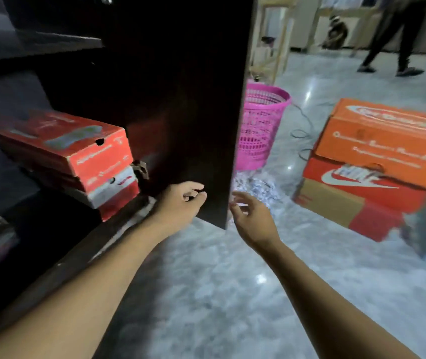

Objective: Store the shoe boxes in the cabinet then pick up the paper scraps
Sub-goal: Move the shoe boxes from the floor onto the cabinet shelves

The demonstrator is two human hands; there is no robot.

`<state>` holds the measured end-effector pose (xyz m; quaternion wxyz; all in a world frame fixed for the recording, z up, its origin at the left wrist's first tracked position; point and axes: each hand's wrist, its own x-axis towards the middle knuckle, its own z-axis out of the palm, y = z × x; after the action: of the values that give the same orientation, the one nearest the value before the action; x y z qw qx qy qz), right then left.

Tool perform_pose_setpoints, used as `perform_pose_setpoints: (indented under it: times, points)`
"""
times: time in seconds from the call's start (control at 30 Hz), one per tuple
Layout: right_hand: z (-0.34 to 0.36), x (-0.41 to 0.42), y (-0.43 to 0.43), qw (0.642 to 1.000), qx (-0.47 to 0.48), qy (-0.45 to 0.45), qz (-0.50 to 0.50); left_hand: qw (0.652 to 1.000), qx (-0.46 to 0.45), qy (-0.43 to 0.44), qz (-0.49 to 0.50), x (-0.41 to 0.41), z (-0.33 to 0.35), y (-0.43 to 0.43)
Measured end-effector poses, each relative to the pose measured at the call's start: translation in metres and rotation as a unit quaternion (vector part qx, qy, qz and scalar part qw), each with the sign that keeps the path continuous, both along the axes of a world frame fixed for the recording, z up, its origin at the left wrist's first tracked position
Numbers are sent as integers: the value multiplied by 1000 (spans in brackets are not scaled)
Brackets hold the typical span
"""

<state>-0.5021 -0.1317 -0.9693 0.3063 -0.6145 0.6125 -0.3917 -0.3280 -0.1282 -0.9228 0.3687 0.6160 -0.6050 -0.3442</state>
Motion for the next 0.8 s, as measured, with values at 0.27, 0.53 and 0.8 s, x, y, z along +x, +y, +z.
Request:
perform_pose_setpoints:
  times: [0.27,0.53,0.8]
  points:
    - [4,-162,71,984,33,67,-159,983,1,33,-182,-157,-13,2]
    - [-36,-303,82,951,137,34,-277,968,85,36,-234,-292,-46,-58]
    - [-91,-391,0,928,192,-51,-314,979,156,-5,-129,-370,-98,-163]
